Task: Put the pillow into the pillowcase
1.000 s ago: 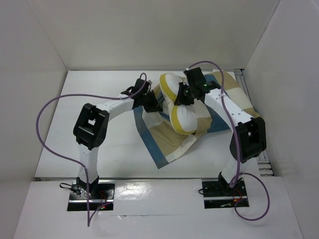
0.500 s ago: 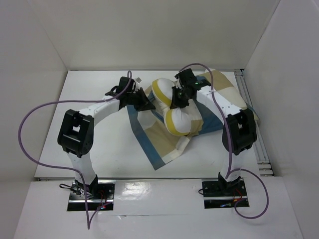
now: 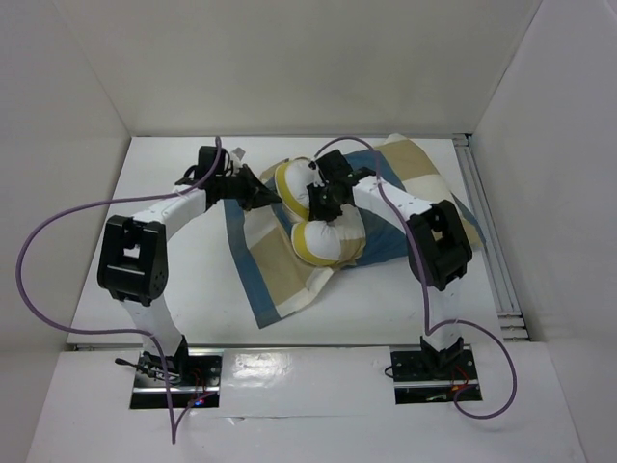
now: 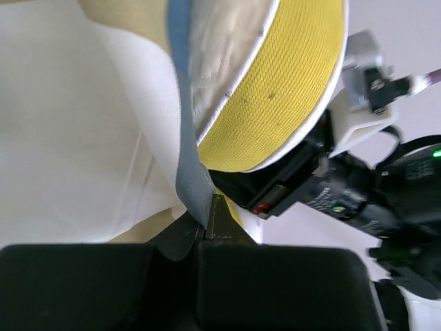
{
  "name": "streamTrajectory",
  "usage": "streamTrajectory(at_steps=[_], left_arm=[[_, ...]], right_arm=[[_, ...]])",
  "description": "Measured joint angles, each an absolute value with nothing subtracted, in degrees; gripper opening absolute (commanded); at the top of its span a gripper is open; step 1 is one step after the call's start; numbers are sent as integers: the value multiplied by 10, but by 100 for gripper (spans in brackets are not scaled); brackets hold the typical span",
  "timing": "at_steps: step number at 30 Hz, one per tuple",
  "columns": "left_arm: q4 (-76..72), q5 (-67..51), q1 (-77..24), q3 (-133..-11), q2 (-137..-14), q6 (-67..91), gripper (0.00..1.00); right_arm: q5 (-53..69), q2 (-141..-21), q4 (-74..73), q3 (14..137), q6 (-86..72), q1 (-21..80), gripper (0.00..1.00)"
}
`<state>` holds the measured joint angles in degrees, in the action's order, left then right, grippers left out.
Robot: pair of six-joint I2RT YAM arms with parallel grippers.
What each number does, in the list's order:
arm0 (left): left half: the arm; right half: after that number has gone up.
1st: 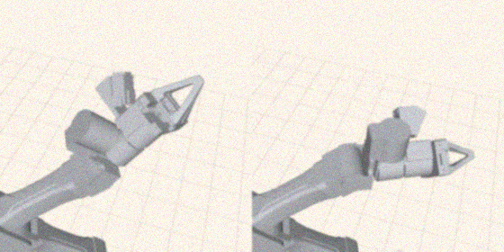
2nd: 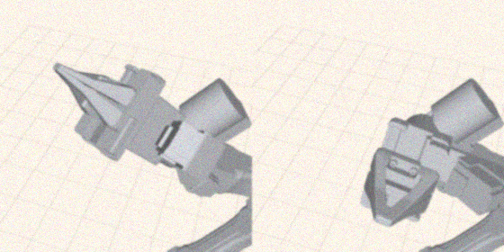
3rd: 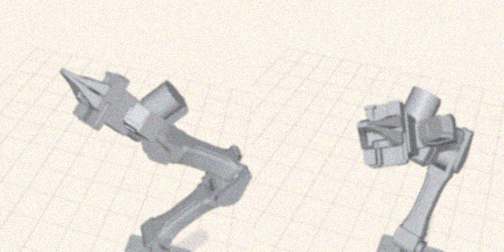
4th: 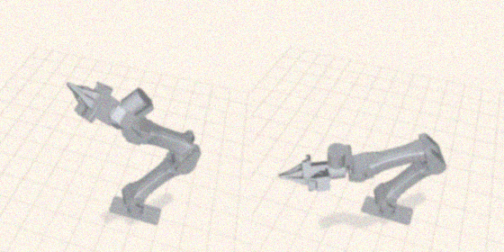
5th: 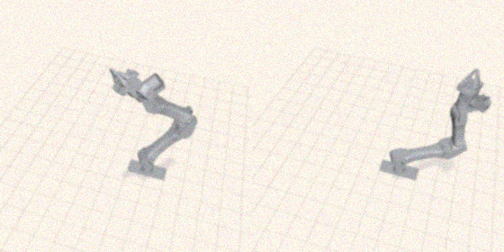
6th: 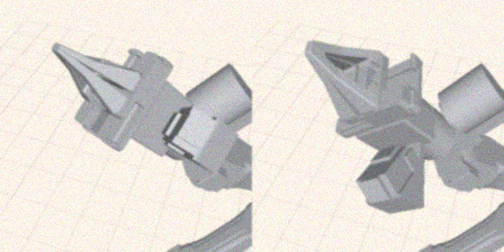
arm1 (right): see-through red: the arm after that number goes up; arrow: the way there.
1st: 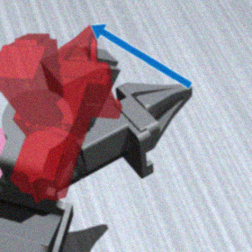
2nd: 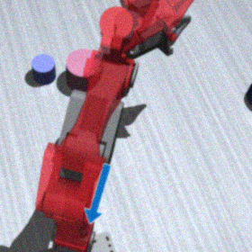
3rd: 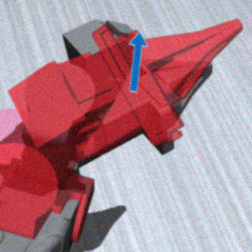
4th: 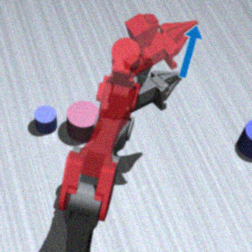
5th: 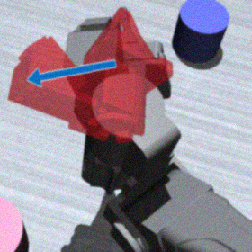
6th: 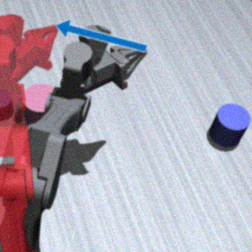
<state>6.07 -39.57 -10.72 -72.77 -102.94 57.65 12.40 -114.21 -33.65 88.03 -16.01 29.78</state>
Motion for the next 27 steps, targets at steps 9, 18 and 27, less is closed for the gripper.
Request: streamTrajectory(at_steps=[9,18,27], left_arm=[[20,-441,-44,-723,-1029,633,0],[-22,-452,-41,-750,-1029,680,0],[-47,-455,-39,-791,-1043,710,0]], right_arm=[[117,-1171,-276,881,-173,314,0],[77,-1188,-238,881,-190,330,0],[30,-1201,-213,884,-193,340,0]])
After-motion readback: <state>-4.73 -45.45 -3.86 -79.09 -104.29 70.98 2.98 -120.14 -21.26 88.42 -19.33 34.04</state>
